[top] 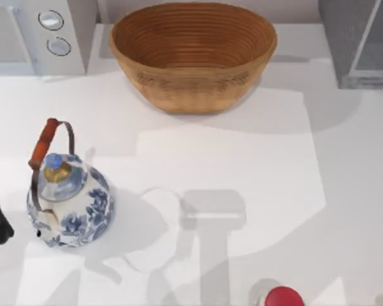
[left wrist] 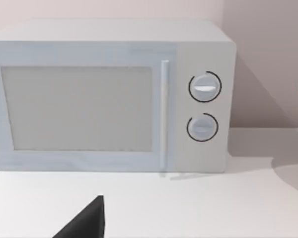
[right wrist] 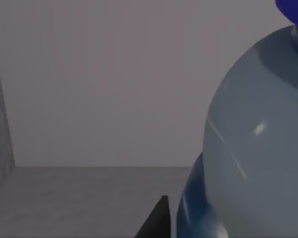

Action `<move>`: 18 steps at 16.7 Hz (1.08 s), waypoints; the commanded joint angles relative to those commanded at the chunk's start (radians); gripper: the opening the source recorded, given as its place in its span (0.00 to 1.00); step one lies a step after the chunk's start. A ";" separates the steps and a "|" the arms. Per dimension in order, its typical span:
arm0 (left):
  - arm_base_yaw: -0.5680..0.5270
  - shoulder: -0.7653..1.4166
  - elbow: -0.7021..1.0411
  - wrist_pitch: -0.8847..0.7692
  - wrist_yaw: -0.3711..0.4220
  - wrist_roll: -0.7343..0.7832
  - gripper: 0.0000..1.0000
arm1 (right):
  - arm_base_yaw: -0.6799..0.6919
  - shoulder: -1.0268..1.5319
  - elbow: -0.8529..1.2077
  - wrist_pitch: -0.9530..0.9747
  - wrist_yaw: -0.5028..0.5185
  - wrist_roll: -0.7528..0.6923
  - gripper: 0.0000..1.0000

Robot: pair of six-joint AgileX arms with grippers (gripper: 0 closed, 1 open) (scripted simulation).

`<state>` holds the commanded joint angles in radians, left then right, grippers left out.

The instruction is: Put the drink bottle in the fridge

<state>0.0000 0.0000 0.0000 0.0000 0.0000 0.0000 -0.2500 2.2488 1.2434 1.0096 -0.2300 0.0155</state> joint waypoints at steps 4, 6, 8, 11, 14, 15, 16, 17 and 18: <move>0.000 0.000 0.000 0.000 0.000 0.000 1.00 | 0.015 0.063 0.132 -0.057 0.008 0.001 0.01; 0.000 0.000 0.000 0.000 0.000 0.000 1.00 | 0.021 0.098 0.202 -0.095 0.016 0.000 0.01; 0.000 0.000 0.000 0.000 0.000 0.000 1.00 | 0.025 0.124 0.239 -0.126 0.026 -0.003 0.01; 0.000 0.000 0.000 0.000 0.000 0.000 1.00 | 0.025 0.127 0.243 -0.130 0.028 -0.003 0.01; 0.000 0.000 0.000 0.000 0.000 0.000 1.00 | 0.025 0.127 0.243 -0.130 0.028 -0.003 0.16; 0.000 0.000 0.000 0.000 0.000 0.000 1.00 | 0.025 0.127 0.243 -0.130 0.028 -0.003 0.23; 0.000 0.000 0.000 0.000 0.000 0.000 1.00 | 0.025 0.127 0.243 -0.130 0.028 -0.003 0.31; 0.000 0.000 0.000 0.000 0.000 0.000 1.00 | 0.025 0.127 0.243 -0.130 0.028 -0.003 0.38; 0.000 0.000 0.000 0.000 0.000 0.000 1.00 | 0.025 0.127 0.243 -0.130 0.028 -0.003 0.46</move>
<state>0.0000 0.0000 0.0000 0.0000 0.0000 0.0000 -0.2254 2.3762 1.4859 0.8792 -0.2016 0.0121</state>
